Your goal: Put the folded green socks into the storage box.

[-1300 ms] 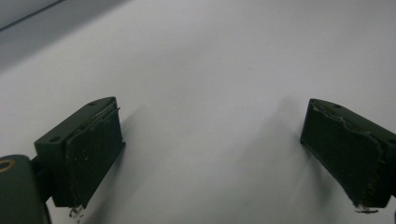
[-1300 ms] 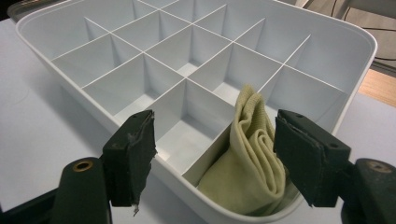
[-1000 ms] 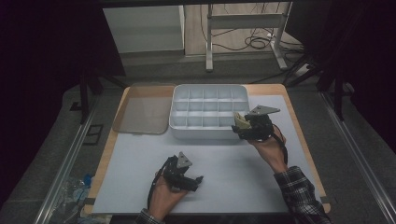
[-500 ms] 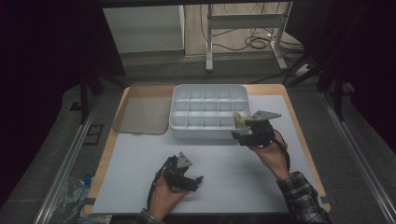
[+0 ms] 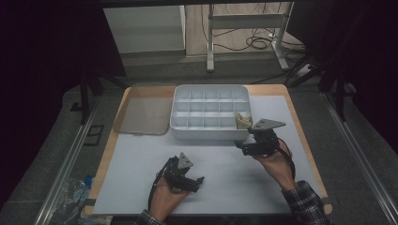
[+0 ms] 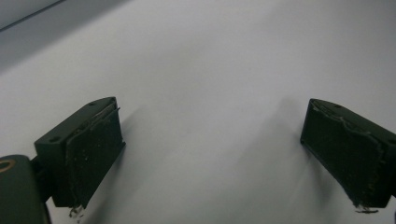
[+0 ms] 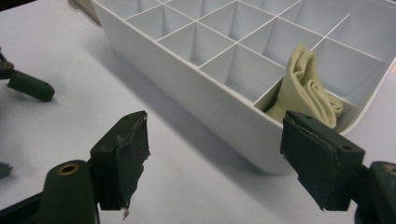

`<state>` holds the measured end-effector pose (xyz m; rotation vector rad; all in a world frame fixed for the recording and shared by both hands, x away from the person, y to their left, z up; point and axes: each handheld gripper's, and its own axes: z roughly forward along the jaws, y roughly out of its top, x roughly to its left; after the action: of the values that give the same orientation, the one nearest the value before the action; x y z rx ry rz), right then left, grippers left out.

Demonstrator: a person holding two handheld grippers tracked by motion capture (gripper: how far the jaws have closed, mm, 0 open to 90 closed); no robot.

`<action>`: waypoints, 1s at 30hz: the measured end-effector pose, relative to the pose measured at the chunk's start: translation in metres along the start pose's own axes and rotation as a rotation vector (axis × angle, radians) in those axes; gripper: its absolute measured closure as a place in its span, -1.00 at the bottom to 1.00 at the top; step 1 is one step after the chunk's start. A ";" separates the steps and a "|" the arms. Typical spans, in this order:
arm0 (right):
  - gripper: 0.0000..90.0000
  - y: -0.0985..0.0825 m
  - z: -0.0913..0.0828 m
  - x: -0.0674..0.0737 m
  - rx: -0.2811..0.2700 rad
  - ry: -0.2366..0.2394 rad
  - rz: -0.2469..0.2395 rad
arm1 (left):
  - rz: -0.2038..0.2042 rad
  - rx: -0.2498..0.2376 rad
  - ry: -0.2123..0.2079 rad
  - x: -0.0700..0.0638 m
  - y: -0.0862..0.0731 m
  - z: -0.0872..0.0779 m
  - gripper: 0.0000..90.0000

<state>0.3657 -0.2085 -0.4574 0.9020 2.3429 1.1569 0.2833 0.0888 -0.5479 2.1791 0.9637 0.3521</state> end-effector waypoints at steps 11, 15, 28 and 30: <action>-0.50 -0.013 -0.015 0.012 0.009 0.003 -0.014 | -0.001 -0.001 0.001 0.000 0.000 0.000 -0.88; -0.51 -0.019 -0.019 0.016 0.013 0.005 -0.019 | 0.000 -0.001 0.001 0.000 0.000 0.000 -0.88; -0.64 -0.039 -0.021 0.031 0.044 0.027 -0.047 | -0.003 -0.001 0.000 0.000 0.000 0.000 -0.88; -0.67 -0.043 -0.020 0.034 0.055 0.039 -0.045 | -0.003 -0.001 0.000 0.000 0.000 0.000 -0.88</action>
<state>0.3134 -0.2160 -0.4824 0.8476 2.4244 1.1074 0.2832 0.0886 -0.5480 2.1764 0.9670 0.3510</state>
